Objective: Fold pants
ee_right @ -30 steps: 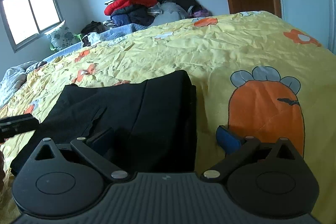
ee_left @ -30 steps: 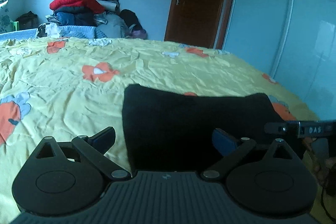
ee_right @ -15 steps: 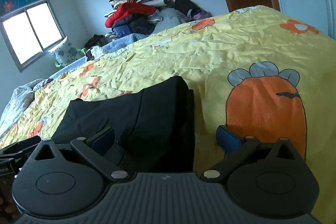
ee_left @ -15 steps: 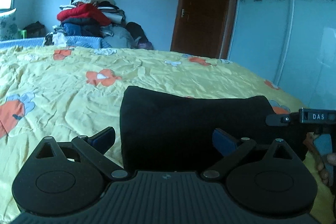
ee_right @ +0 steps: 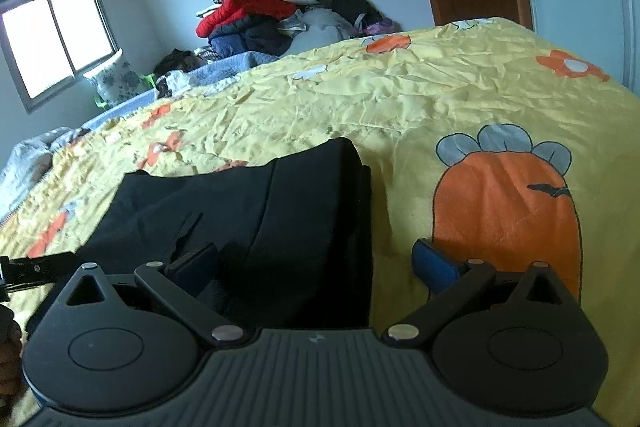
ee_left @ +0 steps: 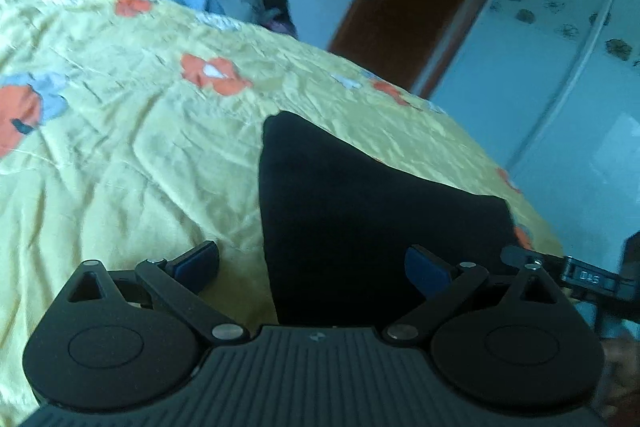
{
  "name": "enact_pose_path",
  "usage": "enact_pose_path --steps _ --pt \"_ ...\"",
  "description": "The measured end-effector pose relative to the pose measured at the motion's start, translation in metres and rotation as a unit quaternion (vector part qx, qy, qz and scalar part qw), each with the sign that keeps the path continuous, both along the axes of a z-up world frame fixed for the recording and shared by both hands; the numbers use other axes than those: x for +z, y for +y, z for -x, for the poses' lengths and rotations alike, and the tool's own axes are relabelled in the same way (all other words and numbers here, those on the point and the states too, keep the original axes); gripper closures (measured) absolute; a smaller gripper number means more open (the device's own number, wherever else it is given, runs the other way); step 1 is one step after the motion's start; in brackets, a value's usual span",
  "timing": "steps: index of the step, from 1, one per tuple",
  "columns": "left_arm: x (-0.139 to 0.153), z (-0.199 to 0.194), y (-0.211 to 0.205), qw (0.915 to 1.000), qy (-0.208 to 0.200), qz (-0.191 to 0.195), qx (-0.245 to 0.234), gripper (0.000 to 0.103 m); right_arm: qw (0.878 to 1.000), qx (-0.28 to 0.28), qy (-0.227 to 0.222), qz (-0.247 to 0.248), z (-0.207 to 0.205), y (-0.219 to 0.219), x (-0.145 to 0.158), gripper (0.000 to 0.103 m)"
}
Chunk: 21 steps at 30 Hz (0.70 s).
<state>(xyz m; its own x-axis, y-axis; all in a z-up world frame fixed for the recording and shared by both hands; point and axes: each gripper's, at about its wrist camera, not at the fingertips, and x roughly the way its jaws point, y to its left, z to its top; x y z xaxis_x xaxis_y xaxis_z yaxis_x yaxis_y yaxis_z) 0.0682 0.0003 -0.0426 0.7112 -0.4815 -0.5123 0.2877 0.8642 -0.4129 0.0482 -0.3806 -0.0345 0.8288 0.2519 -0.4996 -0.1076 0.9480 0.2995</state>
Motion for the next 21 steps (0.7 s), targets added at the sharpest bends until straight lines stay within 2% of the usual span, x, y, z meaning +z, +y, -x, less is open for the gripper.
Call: enact_pose_path --steps 5,9,12,13,17,19,21 --pt "-0.002 -0.023 0.019 0.9946 0.044 0.079 -0.052 0.002 0.997 0.022 -0.004 -0.074 -0.003 -0.02 -0.002 0.0" --pt "-0.009 -0.042 0.028 0.9832 0.075 0.142 -0.087 0.001 0.992 0.074 0.03 -0.099 -0.016 -0.032 0.004 0.0" --pt "-0.01 -0.05 0.026 0.9801 0.077 0.139 -0.119 0.001 0.982 0.121 0.063 -0.128 -0.03 -0.043 0.006 0.003" --pt "-0.01 -0.052 0.024 0.9796 0.075 0.134 -0.129 0.001 0.976 0.139 0.072 -0.151 -0.033 -0.046 0.005 0.006" --pt "-0.011 -0.058 0.019 0.9753 0.072 0.13 -0.163 0.001 0.956 0.196 0.089 -0.2 -0.046 -0.053 -0.001 0.006" --pt "-0.012 -0.061 0.015 0.974 0.069 0.127 -0.174 0.001 0.948 0.223 0.091 -0.21 -0.051 -0.052 -0.002 0.006" --pt "-0.013 -0.065 0.01 0.9732 0.065 0.124 -0.182 0.001 0.944 0.24 0.096 -0.204 -0.058 -0.045 -0.001 0.006"
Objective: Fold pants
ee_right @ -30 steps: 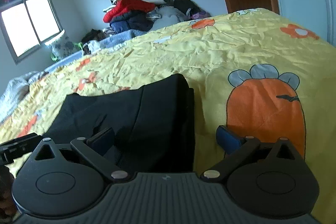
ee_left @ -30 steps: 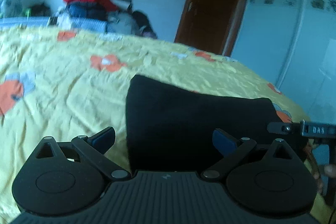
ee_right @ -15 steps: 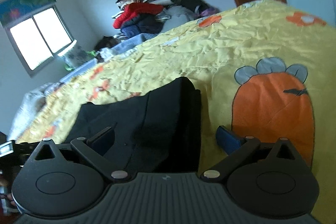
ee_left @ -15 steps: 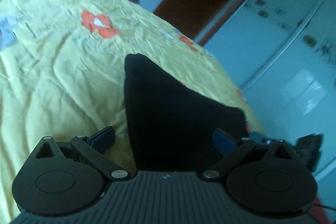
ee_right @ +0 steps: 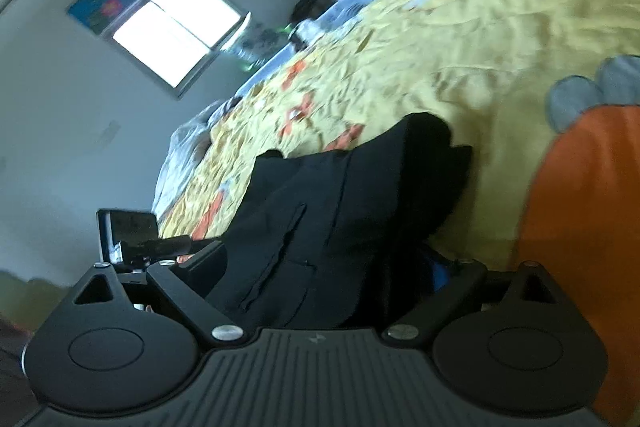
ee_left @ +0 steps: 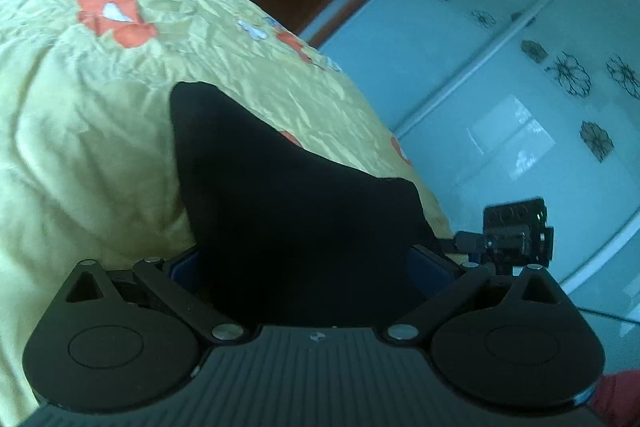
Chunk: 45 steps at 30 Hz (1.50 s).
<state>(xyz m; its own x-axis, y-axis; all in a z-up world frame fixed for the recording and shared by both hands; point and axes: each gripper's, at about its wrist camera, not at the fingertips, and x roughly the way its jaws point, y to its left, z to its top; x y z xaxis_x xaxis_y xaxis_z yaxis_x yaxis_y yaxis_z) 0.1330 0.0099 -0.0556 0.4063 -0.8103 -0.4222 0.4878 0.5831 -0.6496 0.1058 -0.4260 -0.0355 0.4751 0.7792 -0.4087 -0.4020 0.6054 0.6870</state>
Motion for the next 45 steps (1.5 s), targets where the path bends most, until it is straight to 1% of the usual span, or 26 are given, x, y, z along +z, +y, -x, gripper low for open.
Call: enact_pose_path --steps 3,4,5,6,7,8,9,10,12,15,19,22,24,27,30,34,35,36,37,38,39,40,42,43,44,45 --pt "-0.001 -0.002 -0.008 0.9999 -0.008 -0.004 0.005 0.003 1.0 0.009 -0.003 0.014 -0.009 0.015 0.002 0.009" --pt "-0.001 -0.001 -0.011 0.9999 -0.009 -0.006 0.013 0.007 1.0 0.009 -0.006 0.018 -0.01 0.019 0.002 0.015" --pt "0.0 0.001 -0.014 0.9997 -0.011 -0.013 0.02 0.011 1.0 0.005 -0.011 0.026 -0.011 0.024 0.002 0.027" --pt "0.002 0.002 -0.016 0.9993 -0.014 -0.026 0.024 0.026 0.999 -0.004 -0.014 0.035 -0.011 0.028 0.002 0.038" --pt "0.003 0.004 -0.018 0.9979 -0.025 -0.051 0.033 0.045 0.999 -0.019 -0.011 0.045 -0.012 0.03 0.0 0.062" --pt "0.004 0.005 -0.019 0.9959 -0.031 -0.072 0.045 0.056 0.998 -0.038 -0.006 0.052 -0.012 0.029 -0.002 0.069" --pt "0.005 0.006 -0.019 0.9939 -0.034 -0.089 0.055 0.072 0.998 -0.05 0.002 0.042 -0.009 0.026 -0.004 0.069" --pt "0.005 0.005 -0.017 0.9939 -0.029 -0.089 0.058 0.077 0.998 -0.055 0.005 0.034 -0.006 0.023 -0.006 0.071" --pt "0.004 0.006 -0.011 0.9948 -0.02 -0.073 0.069 0.083 0.997 -0.067 0.006 0.032 0.002 0.023 -0.006 0.073" --pt "0.011 0.012 -0.008 0.9931 -0.043 -0.077 0.077 0.086 0.997 -0.077 -0.007 0.028 0.016 0.029 0.004 0.074" --pt "0.034 0.021 -0.005 0.9889 -0.093 -0.084 0.08 0.087 0.998 -0.054 -0.036 -0.027 0.024 0.039 0.027 0.074" --pt "0.055 0.022 0.003 0.9799 -0.141 -0.101 0.099 0.087 0.997 -0.035 -0.06 -0.027 0.02 0.051 0.049 0.074" --pt "0.066 0.017 0.013 0.9741 -0.16 -0.111 0.115 0.087 0.997 -0.027 -0.073 -0.022 0.011 0.064 0.057 0.074" --pt "0.075 0.004 0.023 0.9677 -0.169 -0.131 0.133 0.087 0.997 -0.03 -0.074 -0.018 -0.01 0.089 0.058 0.074" --pt "0.074 -0.012 0.026 0.9553 -0.182 -0.179 0.15 0.087 0.997 -0.038 -0.068 0.002 -0.032 0.11 0.049 0.074" --pt "0.044 -0.033 0.027 0.9458 -0.146 -0.232 0.175 0.084 0.997 -0.056 -0.042 0.038 -0.067 0.132 0.034 0.072" --pt "0.038 -0.034 0.027 0.9424 -0.14 -0.243 0.182 0.081 0.995 -0.071 -0.037 0.063 -0.074 0.135 0.029 0.07" --pt "0.032 -0.034 0.03 0.941 -0.135 -0.248 0.186 0.068 0.991 -0.084 -0.03 0.095 -0.079 0.137 0.026 0.068" --pt "0.03 -0.033 0.034 0.941 -0.132 -0.245 0.193 0.055 0.987 -0.092 -0.025 0.127 -0.081 0.137 0.022 0.06" --pt "0.029 -0.029 0.039 0.9408 -0.133 -0.241 0.198 0.05 0.984 -0.098 -0.023 0.146 -0.081 0.136 0.019 0.057" --pt "0.03 -0.026 0.043 0.9369 -0.136 -0.247 0.206 0.039 0.984 -0.096 -0.03 0.149 -0.076 0.133 0.017 0.057" --pt "0.033 -0.021 0.046 0.9286 -0.145 -0.264 0.218 0.031 0.983 -0.096 -0.035 0.15 -0.071 0.131 0.018 0.054" --pt "0.045 -0.01 0.051 0.9125 -0.168 -0.287 0.239 0.029 0.98 -0.106 -0.043 0.163 -0.061 0.122 0.022 0.05" --pt "0.052 -0.005 0.052 0.9087 -0.177 -0.289 0.244 0.028 0.976 -0.118 -0.05 0.175 -0.055 0.119 0.026 0.048" --pt "0.06 -0.002 0.053 0.9092 -0.183 -0.284 0.244 0.027 0.969 -0.137 -0.064 0.193 -0.048 0.116 0.032 0.048" --pt "0.068 0.0 0.051 0.9136 -0.186 -0.271 0.24 0.02 0.96 -0.159 -0.084 0.217 -0.042 0.116 0.039 0.047"
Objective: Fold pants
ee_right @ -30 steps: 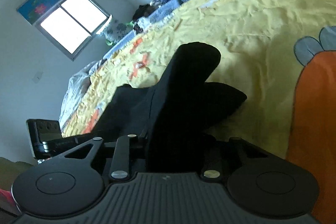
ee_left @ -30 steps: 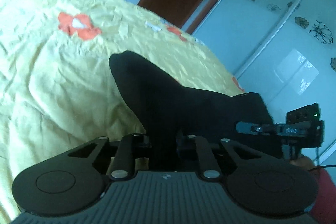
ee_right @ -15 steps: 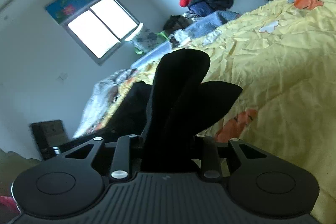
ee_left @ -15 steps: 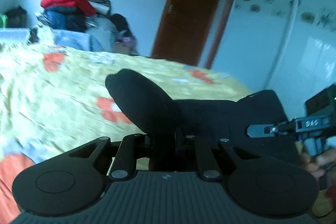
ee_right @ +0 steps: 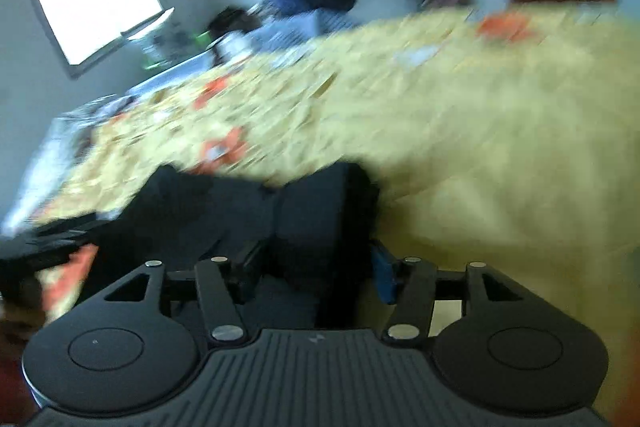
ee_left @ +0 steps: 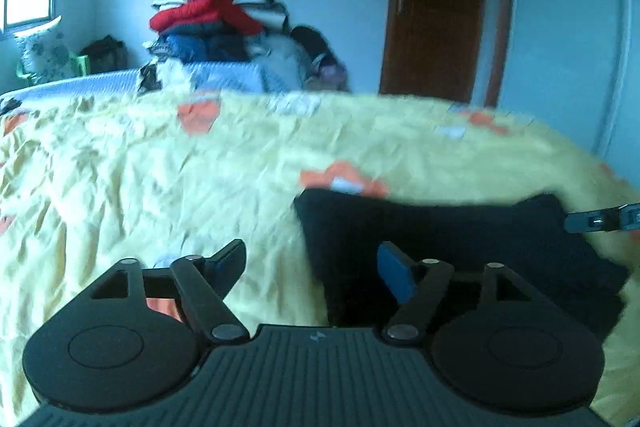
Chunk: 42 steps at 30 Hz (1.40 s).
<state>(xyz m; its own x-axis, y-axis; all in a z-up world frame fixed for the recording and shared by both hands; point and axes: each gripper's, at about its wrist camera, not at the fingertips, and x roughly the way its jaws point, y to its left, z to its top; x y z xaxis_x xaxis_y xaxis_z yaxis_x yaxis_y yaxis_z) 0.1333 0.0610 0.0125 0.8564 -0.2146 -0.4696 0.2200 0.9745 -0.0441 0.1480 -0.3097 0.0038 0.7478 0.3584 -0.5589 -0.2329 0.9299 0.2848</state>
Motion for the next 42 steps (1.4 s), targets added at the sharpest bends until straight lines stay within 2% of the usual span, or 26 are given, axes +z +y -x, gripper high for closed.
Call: enact_pose_path --steps 1,2,3,5,7,10,11,13,15,18,21,23,25,29,33,36,39,42 --pt "0.006 0.002 -0.003 0.9998 0.001 0.014 -0.013 0.01 0.999 -0.021 -0.026 0.038 0.007 0.004 0.008 0.046" --pt "0.01 0.003 -0.008 0.9992 0.005 0.025 -0.031 0.006 0.996 -0.03 -0.051 0.067 0.013 0.011 0.016 0.046" --pt "0.011 0.004 -0.014 0.9982 0.01 0.033 -0.049 0.004 0.994 -0.022 -0.073 0.081 0.016 0.019 0.024 0.046" --pt "0.009 0.007 -0.032 0.9958 0.021 0.03 -0.083 0.004 0.992 0.029 -0.094 0.083 0.018 0.041 0.032 0.047" --pt "-0.002 0.009 -0.049 0.9946 0.029 0.002 -0.1 0.004 0.987 0.078 -0.085 0.109 0.013 0.066 0.027 0.046" --pt "-0.034 0.001 -0.064 0.9925 0.061 -0.056 -0.09 0.003 0.979 0.094 -0.047 0.172 -0.001 0.088 0.0 0.046" --pt "-0.041 0.001 -0.062 0.9926 0.06 -0.057 -0.088 0.002 0.978 0.089 -0.048 0.183 -0.004 0.09 -0.008 0.039" --pt "-0.038 0.008 -0.056 0.9943 0.052 -0.044 -0.082 0.007 0.982 0.066 -0.047 0.17 -0.005 0.084 -0.011 0.038" --pt "-0.029 0.017 -0.055 0.9952 0.042 -0.049 -0.074 0.006 0.986 0.052 -0.045 0.152 0.007 0.079 -0.001 0.037" --pt "-0.019 0.04 -0.05 0.9969 0.009 -0.04 -0.067 0.004 0.987 0.07 -0.06 0.131 0.035 0.077 0.011 0.037" --pt "-0.032 0.038 -0.054 0.9955 0.041 -0.051 -0.069 0.002 0.986 0.085 -0.051 0.135 0.049 0.088 0.005 0.037" --pt "-0.045 0.037 -0.054 0.996 0.046 -0.049 -0.059 0.0 0.985 0.078 -0.043 0.145 0.053 0.093 -0.008 0.031" --pt "-0.041 0.037 -0.052 0.997 0.05 -0.036 -0.047 0.001 0.987 0.068 -0.047 0.136 0.053 0.092 -0.015 0.029" --pt "-0.026 0.051 -0.045 0.9985 0.037 -0.02 -0.036 0.001 0.989 0.052 -0.045 0.13 0.062 0.094 -0.003 0.029" --pt "-0.041 0.053 -0.048 0.9974 0.049 -0.04 -0.033 0.0 0.986 0.052 -0.049 0.147 0.079 0.099 -0.011 0.023" --pt "-0.045 0.052 -0.041 0.998 0.057 -0.015 -0.021 0.0 0.987 0.044 -0.057 0.146 0.08 0.1 -0.021 0.019" --pt "-0.036 0.057 -0.037 0.9977 0.066 -0.009 -0.013 0.0 0.988 0.03 -0.05 0.145 0.083 0.104 -0.015 0.018" --pt "-0.03 0.073 -0.036 0.9984 0.055 -0.012 -0.007 0.0 0.993 0.018 -0.041 0.107 0.095 0.101 -0.005 0.004"
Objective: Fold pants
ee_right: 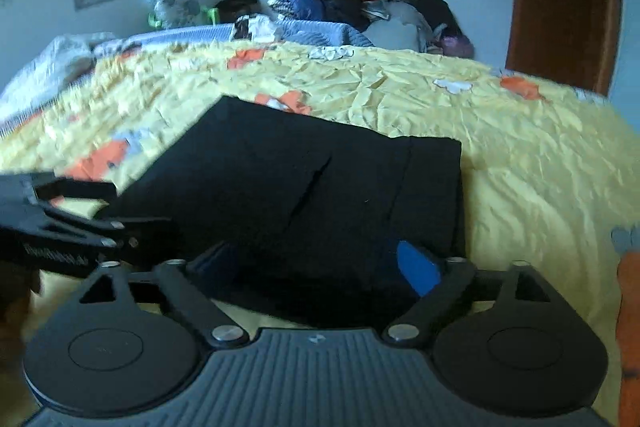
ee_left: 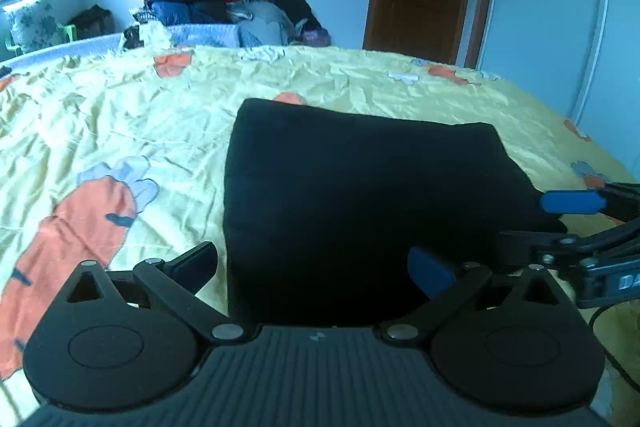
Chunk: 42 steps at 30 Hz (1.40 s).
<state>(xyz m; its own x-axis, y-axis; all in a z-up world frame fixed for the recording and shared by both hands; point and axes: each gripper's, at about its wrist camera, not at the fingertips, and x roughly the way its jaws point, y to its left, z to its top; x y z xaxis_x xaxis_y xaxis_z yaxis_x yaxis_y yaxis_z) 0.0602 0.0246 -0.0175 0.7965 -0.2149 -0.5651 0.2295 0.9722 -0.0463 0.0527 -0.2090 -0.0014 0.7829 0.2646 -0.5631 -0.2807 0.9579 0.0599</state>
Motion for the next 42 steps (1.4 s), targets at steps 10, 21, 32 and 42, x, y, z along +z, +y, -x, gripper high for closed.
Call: enact_pose_path --steps 10,21,32,42 --pt "-0.012 0.041 -0.012 0.9993 0.021 -0.03 -0.01 0.0 0.985 -0.063 0.156 -0.034 0.027 0.004 -0.009 0.0" --pt "-0.02 0.048 -0.013 0.9989 0.016 -0.037 0.021 0.0 0.99 -0.077 0.108 -0.044 0.046 -0.004 -0.014 0.0" --pt "-0.024 0.046 -0.007 0.9973 0.025 -0.027 0.063 0.0 0.995 -0.086 0.043 0.024 0.05 0.004 -0.029 0.0" --pt "-0.026 0.047 -0.01 0.9967 0.023 -0.035 0.069 0.0 0.995 -0.083 0.019 0.044 0.055 0.012 -0.035 0.0"
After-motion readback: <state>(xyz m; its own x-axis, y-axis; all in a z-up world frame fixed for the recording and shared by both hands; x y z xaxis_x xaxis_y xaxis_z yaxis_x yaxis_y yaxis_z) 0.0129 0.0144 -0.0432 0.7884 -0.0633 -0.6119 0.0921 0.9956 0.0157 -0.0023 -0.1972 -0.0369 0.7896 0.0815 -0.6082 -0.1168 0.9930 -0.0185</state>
